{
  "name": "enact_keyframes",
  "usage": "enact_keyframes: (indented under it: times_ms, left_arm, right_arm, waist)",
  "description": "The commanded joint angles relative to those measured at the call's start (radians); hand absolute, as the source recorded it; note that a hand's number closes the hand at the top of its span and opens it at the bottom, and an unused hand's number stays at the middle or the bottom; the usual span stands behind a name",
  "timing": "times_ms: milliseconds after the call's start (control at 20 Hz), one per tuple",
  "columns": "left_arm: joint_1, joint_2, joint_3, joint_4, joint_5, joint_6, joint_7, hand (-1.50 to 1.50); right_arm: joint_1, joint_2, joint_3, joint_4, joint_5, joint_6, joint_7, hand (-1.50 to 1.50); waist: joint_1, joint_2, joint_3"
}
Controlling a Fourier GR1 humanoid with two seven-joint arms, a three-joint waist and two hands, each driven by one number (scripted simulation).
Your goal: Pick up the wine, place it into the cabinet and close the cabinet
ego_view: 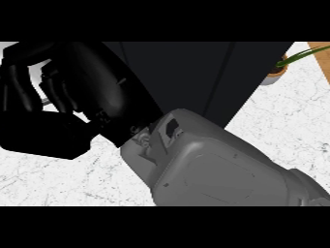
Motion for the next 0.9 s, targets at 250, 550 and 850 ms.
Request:
enact_keyframes:
  times_ms: [250, 550, 850]
  left_arm:
    - [0.019, -0.015, 0.038, -0.063, -0.034, 0.027, 0.065, -1.5]
    - [-0.017, -0.038, 0.044, -0.013, -0.052, -0.002, 0.058, -1.5]
    - [-0.02, -0.065, 0.007, -0.039, -0.086, 0.027, 0.057, -1.5]
  right_arm:
    - [-0.032, 0.002, -0.152, 0.312, -0.028, 0.144, -0.197, 1.5]
    - [-0.094, -0.01, -0.219, 0.448, -0.038, 0.183, -0.261, 1.5]
    - [-0.035, -0.064, -0.196, 0.504, 0.015, 0.212, -0.362, 1.5]
  waist:
    - [-0.002, 0.0, 0.002]
    - [-0.001, 0.002, 0.001]
    - [0.001, 0.006, 0.001]
